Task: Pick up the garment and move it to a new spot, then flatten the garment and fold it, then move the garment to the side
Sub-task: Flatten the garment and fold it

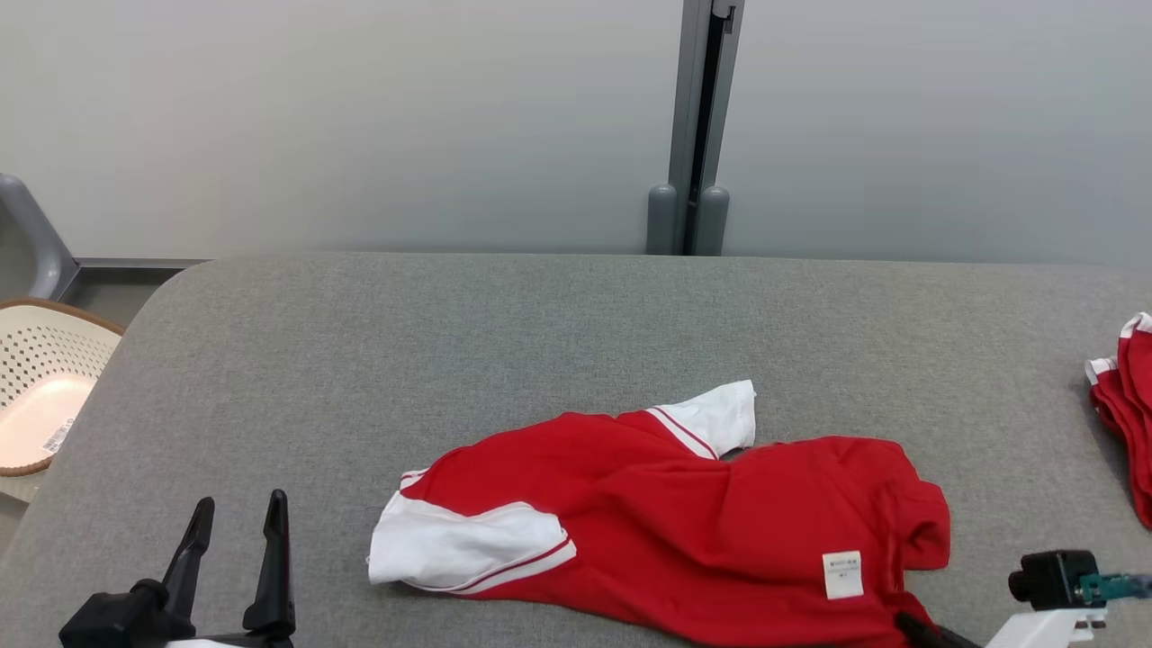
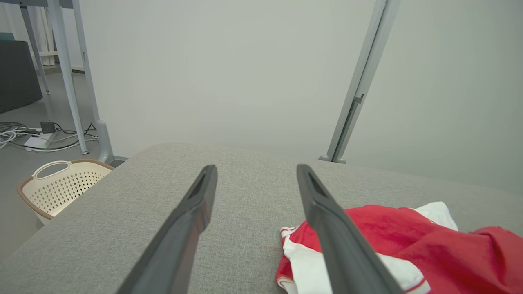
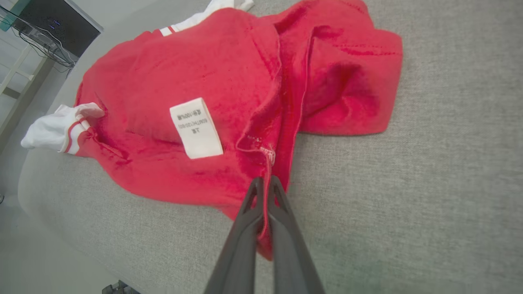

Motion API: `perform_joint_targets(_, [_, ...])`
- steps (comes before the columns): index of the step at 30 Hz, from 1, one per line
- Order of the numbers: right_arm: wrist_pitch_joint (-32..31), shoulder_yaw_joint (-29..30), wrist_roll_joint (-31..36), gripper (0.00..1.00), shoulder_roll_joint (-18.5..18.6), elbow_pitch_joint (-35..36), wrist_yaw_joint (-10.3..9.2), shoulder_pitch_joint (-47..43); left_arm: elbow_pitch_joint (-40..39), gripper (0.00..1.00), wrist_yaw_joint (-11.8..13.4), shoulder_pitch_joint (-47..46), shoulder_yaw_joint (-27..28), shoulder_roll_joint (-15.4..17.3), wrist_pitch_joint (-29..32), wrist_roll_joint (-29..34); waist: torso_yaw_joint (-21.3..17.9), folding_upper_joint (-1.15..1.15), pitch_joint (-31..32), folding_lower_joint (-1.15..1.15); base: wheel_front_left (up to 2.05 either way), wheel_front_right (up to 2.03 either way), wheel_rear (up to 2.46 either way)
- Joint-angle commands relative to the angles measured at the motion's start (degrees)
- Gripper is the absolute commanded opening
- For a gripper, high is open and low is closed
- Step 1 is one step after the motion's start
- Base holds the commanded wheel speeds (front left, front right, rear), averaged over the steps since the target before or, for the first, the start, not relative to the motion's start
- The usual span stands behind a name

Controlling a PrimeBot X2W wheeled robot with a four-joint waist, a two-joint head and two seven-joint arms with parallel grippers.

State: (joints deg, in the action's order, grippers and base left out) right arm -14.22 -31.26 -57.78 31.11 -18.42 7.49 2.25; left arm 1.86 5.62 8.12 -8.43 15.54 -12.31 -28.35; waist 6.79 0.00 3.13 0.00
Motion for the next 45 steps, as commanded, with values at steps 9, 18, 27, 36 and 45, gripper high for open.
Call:
perform_joint_targets(9, [-1.7, 4.4, 5.7, 1.00, -1.9, -0.3, 0.00, -3.4, -0.8, 1.00, 1.2, 1.8, 1.0, 0.6, -0.1, -0.8, -1.5, 0.00, 0.4, 0.00, 0.00, 0.00, 0.00])
perform_joint_targets(18, [0.5, 16.6, 10.2, 1.00, -1.3, 5.1, 0.00, -5.9, -2.0, 1.00, 2.0, 2.2, 1.9, 1.3, 0.0, -1.3, -3.0, 0.00, 1.1, 0.00, 0.00, 0.00, 0.00])
perform_joint_targets(27, [8.9, 23.4, 19.1, 1.00, -9.8, 7.1, 0.00, -4.8, -0.8, 1.00, -1.4, 0.0, 0.4, 5.9, 15.9, -7.3, -4.5, 0.00, 0.2, 0.00, 0.00, 0.00, 0.00])
perform_joint_targets(36, [11.3, 21.6, 22.6, 1.00, -13.5, 5.0, 0.00, -1.5, 5.8, 1.00, -8.5, -10.4, -1.0, 10.7, 43.6, -24.6, -7.0, 0.00, -2.2, 0.00, 0.00, 0.00, 0.00])
perform_joint_targets(45, [11.3, 19.1, 22.6, 1.00, -14.1, 2.6, 0.00, 2.0, 17.0, 1.00, -10.0, -20.1, -3.2, 13.6, 60.2, -31.6, -12.0, 0.00, -6.0, 0.00, 0.00, 0.00, 0.00])
